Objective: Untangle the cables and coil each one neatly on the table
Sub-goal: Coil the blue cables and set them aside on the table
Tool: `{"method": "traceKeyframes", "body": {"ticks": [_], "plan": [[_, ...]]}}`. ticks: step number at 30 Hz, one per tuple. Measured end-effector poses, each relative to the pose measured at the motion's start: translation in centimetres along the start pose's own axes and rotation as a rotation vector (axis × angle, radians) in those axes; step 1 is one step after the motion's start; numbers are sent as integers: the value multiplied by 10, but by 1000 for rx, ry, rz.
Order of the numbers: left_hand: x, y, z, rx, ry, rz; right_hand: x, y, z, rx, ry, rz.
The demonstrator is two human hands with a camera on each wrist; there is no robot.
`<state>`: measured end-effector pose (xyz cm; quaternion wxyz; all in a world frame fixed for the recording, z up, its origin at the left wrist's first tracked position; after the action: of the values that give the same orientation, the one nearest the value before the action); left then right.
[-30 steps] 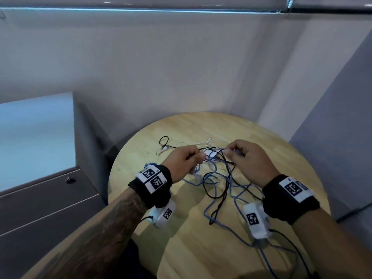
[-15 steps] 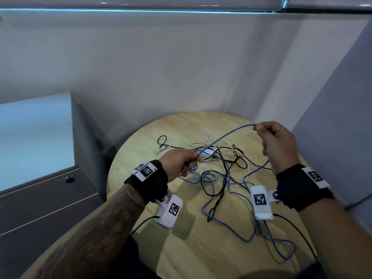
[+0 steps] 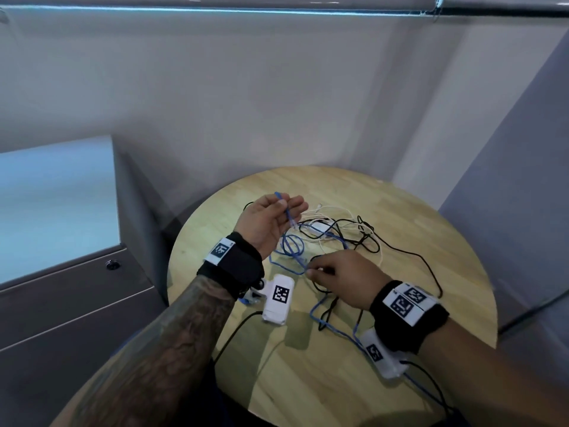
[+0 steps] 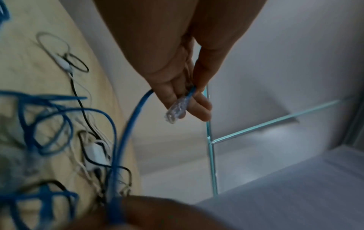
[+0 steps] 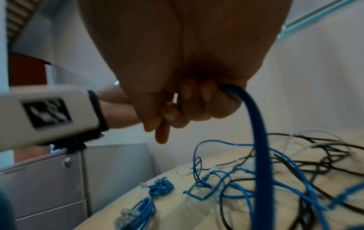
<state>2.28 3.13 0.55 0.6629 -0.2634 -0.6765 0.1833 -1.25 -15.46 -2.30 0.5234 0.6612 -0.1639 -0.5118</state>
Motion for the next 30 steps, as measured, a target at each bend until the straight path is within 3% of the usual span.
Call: {"method": "traceKeyframes", "body": {"ticks": [5,9,14,17,20,26,28,30], "plan": [[-10,5,-1,19,-52,-353,-23,27,8,238,156,-167],[-23,-21,11,-165,41,-646,-19,62,10,564,173,-206],[-29,-43,24,-314,251,-517,2,64,5,630,101,-134],[-18,-41,23,-249,257,-193,9,47,-1,514,47,-276],[-9,-33,20,-135,184,111,-6,22,-2,182,8,-404],[-4,-8,9,158,18,201,-39,9,14,-217,7,-555],[5,5,3,237,-51,171,-46,12,23,-250,38,-531],[9,8,2,247,-100,27,-53,22,25,-113,121,-408]]}}
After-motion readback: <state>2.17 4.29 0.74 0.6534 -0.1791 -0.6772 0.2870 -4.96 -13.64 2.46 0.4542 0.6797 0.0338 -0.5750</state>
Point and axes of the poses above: each hand's wrist, its own z-axis away from the middle knuckle, its own y-axis out of the back of the hand, x = y × z, the point moved 2 cm from there along -z, towards the middle knuckle, and after that the axes turned 4 degrees about -x, right-handed, at the moved point
